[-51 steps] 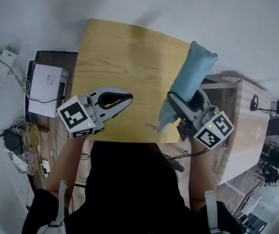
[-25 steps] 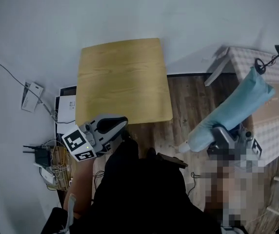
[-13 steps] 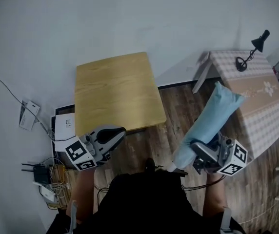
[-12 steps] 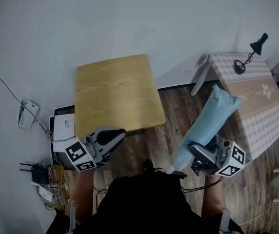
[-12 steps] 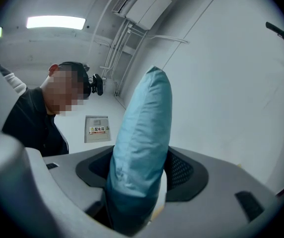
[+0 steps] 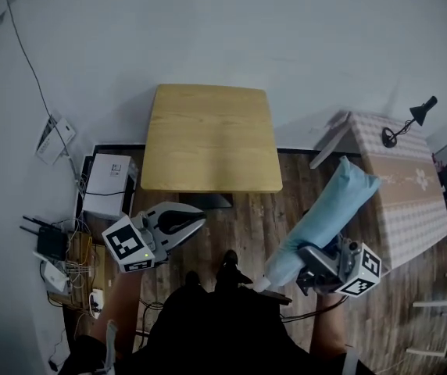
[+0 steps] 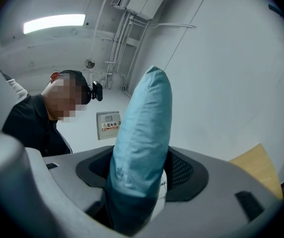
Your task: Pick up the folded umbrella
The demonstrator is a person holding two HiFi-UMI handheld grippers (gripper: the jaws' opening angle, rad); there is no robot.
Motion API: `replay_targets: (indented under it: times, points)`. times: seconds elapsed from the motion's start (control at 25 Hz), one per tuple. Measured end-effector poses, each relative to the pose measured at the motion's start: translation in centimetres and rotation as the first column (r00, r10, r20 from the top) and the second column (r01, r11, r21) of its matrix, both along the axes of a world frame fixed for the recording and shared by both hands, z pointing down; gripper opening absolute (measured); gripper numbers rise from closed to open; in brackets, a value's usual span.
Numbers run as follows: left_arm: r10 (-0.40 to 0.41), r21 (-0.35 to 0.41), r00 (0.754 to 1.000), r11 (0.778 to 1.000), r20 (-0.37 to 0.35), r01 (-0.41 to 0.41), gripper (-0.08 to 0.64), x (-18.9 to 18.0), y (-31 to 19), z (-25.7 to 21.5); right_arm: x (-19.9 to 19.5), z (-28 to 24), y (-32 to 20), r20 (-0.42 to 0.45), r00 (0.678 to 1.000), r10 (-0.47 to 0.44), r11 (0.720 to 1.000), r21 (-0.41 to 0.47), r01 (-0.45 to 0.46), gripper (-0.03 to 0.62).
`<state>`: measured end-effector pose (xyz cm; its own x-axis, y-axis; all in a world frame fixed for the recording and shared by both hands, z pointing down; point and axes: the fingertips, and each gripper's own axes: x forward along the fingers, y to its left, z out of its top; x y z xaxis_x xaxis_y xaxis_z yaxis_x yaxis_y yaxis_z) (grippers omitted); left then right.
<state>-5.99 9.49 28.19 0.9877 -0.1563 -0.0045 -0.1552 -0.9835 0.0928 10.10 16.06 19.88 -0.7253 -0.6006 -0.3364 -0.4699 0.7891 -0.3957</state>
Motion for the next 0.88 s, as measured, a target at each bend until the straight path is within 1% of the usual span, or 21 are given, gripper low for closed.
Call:
replay_targets:
  times: [0.08,0.16,0.28,0.4,0.52,0.6,0.68,0.76,0.88]
  points:
    - [-0.007,0.024,1.000,1.000,0.022,0.006,0.015,-1.0,1.5,0.4,-1.3,0.6,0.7,-0.007,1.000,0.002,1.000,-0.019,-0.002,0.305]
    - [-0.007,0.035,1.000,0.999,0.028,0.006,0.015,-1.4,3.0,0.5,-2.1,1.2,1.2,-0.014,1.000,0.004,0.999,-0.043,-0.005,0.305]
    - [-0.003,0.037,1.000,0.999,0.021,0.002,0.015,-1.2,5.2,0.2,-2.3,1.5,2.2,-0.024,1.000,-0.003,0.998,-0.058,0.001,0.305]
    - [-0.007,0.022,1.000,1.000,0.020,0.007,0.015,-0.5,7.0,0.0,-1.8,1.4,3.4,-0.015,0.999,-0.029,0.998,-0.054,0.028,0.304]
    - [-0.025,0.038,1.000,0.999,0.017,0.025,0.015,0.8,7.9,-1.0,-0.6,1.1,3.8,-0.002,0.998,-0.060,0.998,-0.037,0.059,0.304]
    - [-0.037,0.031,0.999,0.999,0.008,0.037,0.015,2.0,9.0,-1.3,0.2,1.5,4.1,0.002,0.997,-0.074,0.996,-0.045,0.074,0.305]
    - [-0.027,0.002,0.999,1.000,-0.016,0.027,0.015,3.4,10.7,-1.1,1.4,2.2,5.1,0.010,0.997,-0.079,0.995,-0.062,0.079,0.305]
    - [-0.014,-0.033,0.999,0.999,-0.028,0.013,0.015,5.4,12.2,-0.5,3.5,3.4,6.3,0.033,0.997,-0.065,0.994,-0.091,0.068,0.305]
    - [-0.020,-0.075,0.999,0.997,-0.026,0.018,0.015,8.7,14.1,0.4,7.7,6.0,8.3,0.108,0.994,-0.032,0.985,-0.163,0.049,0.305]
